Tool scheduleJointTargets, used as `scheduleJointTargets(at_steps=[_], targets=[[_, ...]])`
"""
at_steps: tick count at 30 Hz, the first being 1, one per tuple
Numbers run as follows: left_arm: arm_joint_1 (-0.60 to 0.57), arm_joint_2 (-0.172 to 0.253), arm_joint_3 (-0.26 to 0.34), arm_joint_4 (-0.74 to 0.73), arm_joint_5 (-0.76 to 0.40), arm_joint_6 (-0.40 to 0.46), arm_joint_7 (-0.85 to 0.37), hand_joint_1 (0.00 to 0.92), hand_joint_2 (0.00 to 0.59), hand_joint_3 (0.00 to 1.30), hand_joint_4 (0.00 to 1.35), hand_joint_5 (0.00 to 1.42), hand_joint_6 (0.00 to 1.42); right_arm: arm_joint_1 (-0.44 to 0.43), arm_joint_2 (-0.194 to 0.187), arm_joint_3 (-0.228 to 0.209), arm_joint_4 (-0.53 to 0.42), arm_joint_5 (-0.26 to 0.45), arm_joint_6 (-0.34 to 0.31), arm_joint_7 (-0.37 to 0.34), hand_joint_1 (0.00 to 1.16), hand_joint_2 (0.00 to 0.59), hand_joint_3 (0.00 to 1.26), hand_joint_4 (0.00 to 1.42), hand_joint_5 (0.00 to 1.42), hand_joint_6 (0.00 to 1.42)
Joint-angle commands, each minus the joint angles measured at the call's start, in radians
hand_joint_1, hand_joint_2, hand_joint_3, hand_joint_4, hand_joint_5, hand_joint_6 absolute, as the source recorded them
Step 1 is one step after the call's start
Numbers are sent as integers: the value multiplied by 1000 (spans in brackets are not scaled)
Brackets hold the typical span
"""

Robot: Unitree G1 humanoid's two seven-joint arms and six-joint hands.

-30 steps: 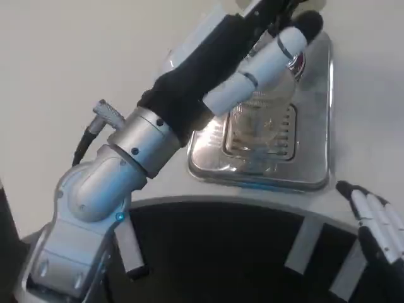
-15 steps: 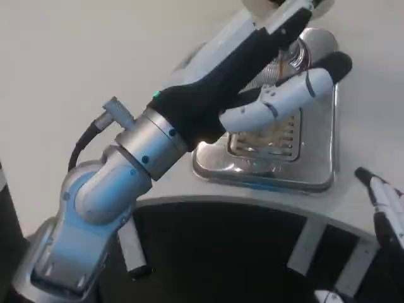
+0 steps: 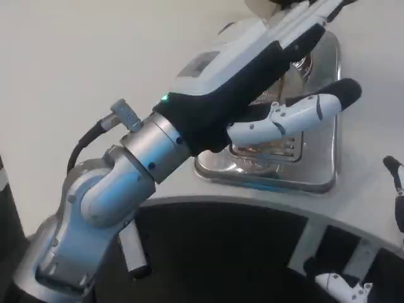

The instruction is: Grasp the cup under the faucet to collect the drink, then remove the cup.

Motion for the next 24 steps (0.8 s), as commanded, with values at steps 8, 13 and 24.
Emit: scheduleJointTargets(at_steps=[8, 13, 24], targets=[[26, 24, -37, 25, 27, -46, -54, 0, 289, 0, 0, 0, 0, -135, 60, 102, 56, 1, 158, -78, 908, 123, 0, 0, 0, 30], [28, 30, -28, 30, 25, -49, -51, 0, 289, 0, 0, 0, 0, -196, 49, 95, 97, 28, 196, -119, 901, 119, 0, 0, 0, 28], [44, 32, 0, 22, 36, -36, -33, 0, 289, 0, 0, 0, 0, -305, -1, 80, 180, 98, 206, -171, 926, 106, 0, 0, 0, 41]])
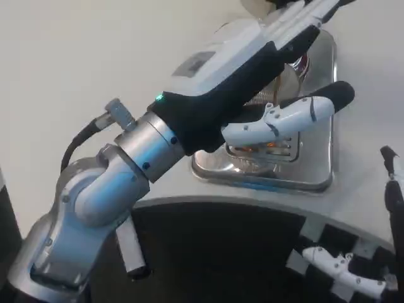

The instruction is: Grasp the cup under the faucet to collect the drink, then remove the cup.

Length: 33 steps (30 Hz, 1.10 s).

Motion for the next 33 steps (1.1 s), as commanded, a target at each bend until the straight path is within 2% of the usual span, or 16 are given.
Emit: scheduleJointTargets(at_steps=[1, 8, 11, 21, 25, 33], targets=[[44, 15, -14, 8, 21, 1, -31, 0, 289, 0, 0, 0, 0, -68, 27, -2, 32, 23, 12, -26, 934, 102, 0, 0, 0, 53], [69, 6, 54, 17, 35, 18, 42, 0, 277, 0, 0, 0, 0, -152, 2, -19, 88, 35, -5, -58, 1049, 89, 0, 0, 0, 107], [88, 7, 93, 19, 35, 33, 76, 0, 277, 0, 0, 0, 0, -185, 4, -21, 108, 36, -1, -65, 1101, 106, 0, 0, 0, 138], [217, -6, 222, 3, 127, 94, 242, 0, 271, 0, 0, 0, 0, -273, 14, -6, 181, 74, 14, -62, 1134, 128, 0, 0, 0, 163], [263, 0, 244, 11, 149, 130, 261, 0, 268, 0, 0, 0, 0, -306, 9, 2, 215, 95, 20, -50, 1134, 133, 0, 0, 0, 164], [323, -7, 265, -11, 156, 140, 286, 0, 262, 0, 0, 0, 0, -361, 3, 12, 259, 112, 30, -47, 1112, 146, 0, 0, 0, 168]])
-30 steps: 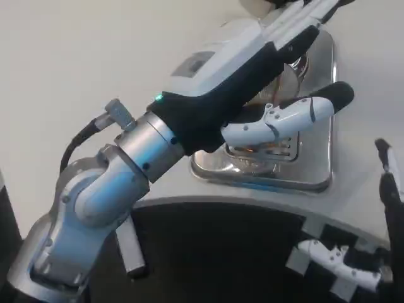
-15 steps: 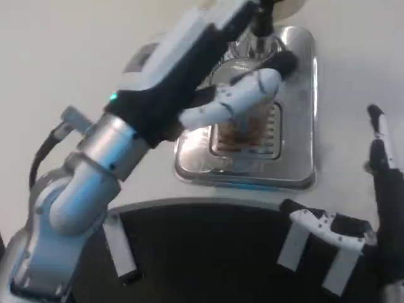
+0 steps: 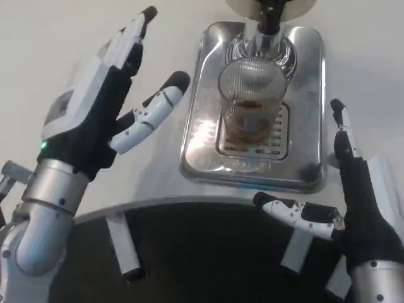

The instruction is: Grasp the cup under the faucet to collect the drink, then remove the cup.

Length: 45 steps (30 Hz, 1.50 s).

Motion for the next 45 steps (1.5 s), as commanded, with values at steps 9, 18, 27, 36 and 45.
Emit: scheduleJointTargets(at_steps=[9, 18, 27, 36, 45], targets=[[70, 5, 7, -22, 60, 28, 43, 0, 259, 0, 0, 0, 0, -61, 28, -15, 79, 60, 2, -49, 1093, 159, 0, 0, 0, 185], [106, 2, 2, 11, 65, 24, 35, 0, 256, 0, 0, 0, 0, -151, 13, -12, 184, 124, -18, -60, 1061, 168, 0, 0, 0, 206], [139, 3, -24, 10, 91, 24, 39, 0, 256, 0, 0, 0, 0, -197, -5, -13, 239, 143, -48, -86, 1045, 176, 0, 0, 0, 198], [139, -1, -35, 10, 95, 27, 40, 0, 256, 0, 0, 0, 0, -238, -50, -10, 238, 141, -64, -69, 992, 205, 0, 0, 0, 177], [129, -6, -39, 21, 98, 32, 39, 0, 256, 0, 0, 0, 0, -254, -57, -16, 241, 156, -61, -58, 961, 213, 0, 0, 0, 142]])
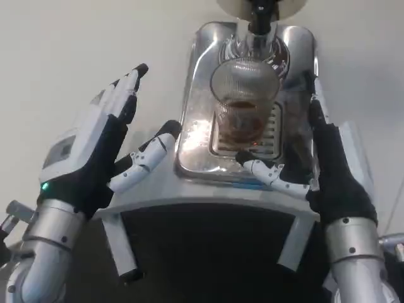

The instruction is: Grasp the cup under the faucet to collect the drink, then remove the cup.

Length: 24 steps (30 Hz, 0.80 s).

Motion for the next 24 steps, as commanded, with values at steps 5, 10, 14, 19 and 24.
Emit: scheduleJointTargets(at_steps=[5, 10, 14, 19, 24], targets=[[-4, -4, -3, 10, -4, 14, 2, 0, 256, 0, 0, 0, 0, -6, 13, -2, 20, 9, -5, -9, 954, 212, 0, 0, 0, 139], [-6, 0, -2, 15, -6, 11, 1, 0, 256, 0, 0, 0, 0, -34, 25, 5, 63, 19, -12, -12, 948, 213, 0, 0, 0, 138], [-8, 2, -1, 20, -7, 10, 1, 0, 256, 0, 0, 0, 0, -51, 33, 8, 87, 28, -20, -8, 943, 217, 0, 0, 0, 138], [-8, 4, 1, 25, -9, 10, 2, 0, 256, 0, 0, 0, 0, -62, 33, 7, 105, 37, -28, -8, 934, 233, 0, 0, 0, 137], [-9, 6, 3, 25, -15, 11, -1, 0, 257, 0, 0, 0, 0, -69, 34, 2, 120, 32, -38, -22, 925, 236, 0, 0, 0, 137]])
